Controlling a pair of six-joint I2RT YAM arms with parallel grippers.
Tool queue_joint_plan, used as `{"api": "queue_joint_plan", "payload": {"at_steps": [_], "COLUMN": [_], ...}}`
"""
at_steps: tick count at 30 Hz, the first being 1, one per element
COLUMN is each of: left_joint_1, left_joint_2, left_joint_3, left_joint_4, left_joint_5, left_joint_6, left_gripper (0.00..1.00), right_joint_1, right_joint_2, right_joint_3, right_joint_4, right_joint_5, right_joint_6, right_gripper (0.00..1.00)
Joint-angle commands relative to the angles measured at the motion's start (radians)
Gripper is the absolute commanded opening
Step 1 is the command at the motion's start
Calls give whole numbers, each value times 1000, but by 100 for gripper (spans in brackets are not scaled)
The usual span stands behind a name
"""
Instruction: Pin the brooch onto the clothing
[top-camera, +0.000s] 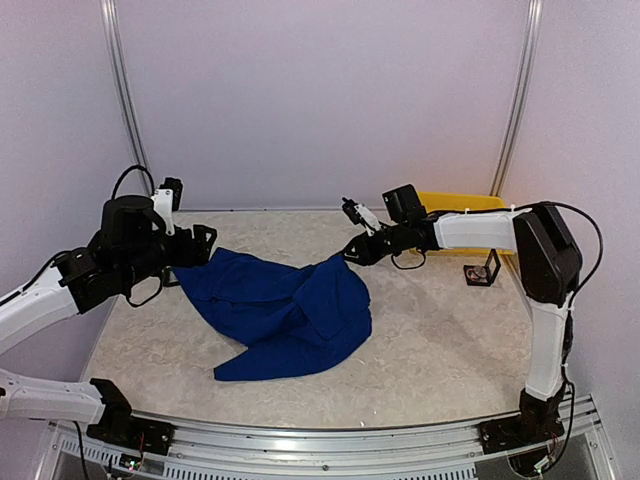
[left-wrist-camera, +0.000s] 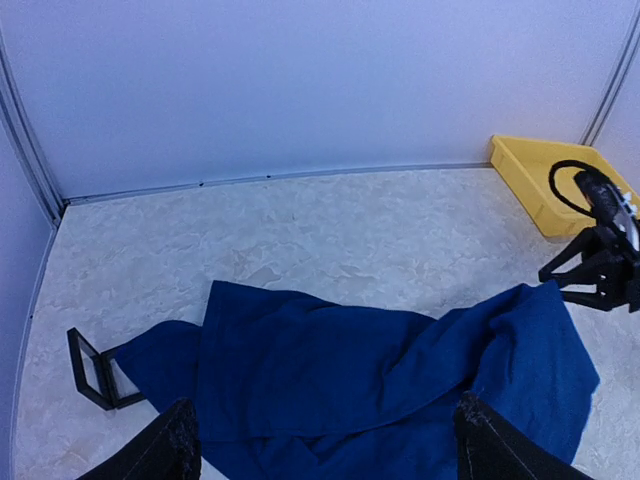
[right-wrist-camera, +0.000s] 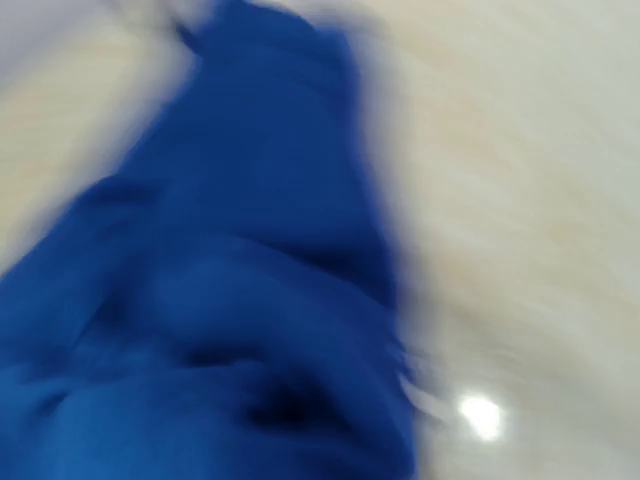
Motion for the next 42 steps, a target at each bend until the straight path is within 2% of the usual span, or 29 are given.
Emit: {"api": "queue_joint_plan", "payload": {"at_steps": [1,7,9,11,15,21,24,31,36,42], "left_joint_1": [-27,-49,-48,-47,-38,58,133,259,293,302], "left_joint_2": [11,24,31,43,88,186,286,534,683,750], "left_joint_3": [-31,-92,-107,-114,-115,-117,-114,-94,-31,-22], "left_joint_4": [-16,12,25,36,75,157,196,303,303,311], "left_joint_5": [12,28,35,43,59,126,187,287,280,222], "left_joint_6": [-43,-100,-112,-117,-120,-143,-182,-269,-271,-261], "left_gripper": [82,82,83,83,83,82,80,78,77,75], "right_joint_1": [-90,-47,-3,48,167,280,288,291,292,291], "right_joint_2": [113,-9,-49,-84,-120,-30,16,91,119,76], "right_joint_3": [257,190,163,118,20,33,45,16,-2,-54], "right_joint_4": [-309,-340,-378,-394,-359,-372,-381,-374,-394,-374], "right_joint_5": [488,612,699,720,634,616,569,574,670,758], "right_joint_6": [127,85,66,36,31,101,114,129,135,133], "right_gripper": [28,44,48,49,49,41,39,47,46,46]}}
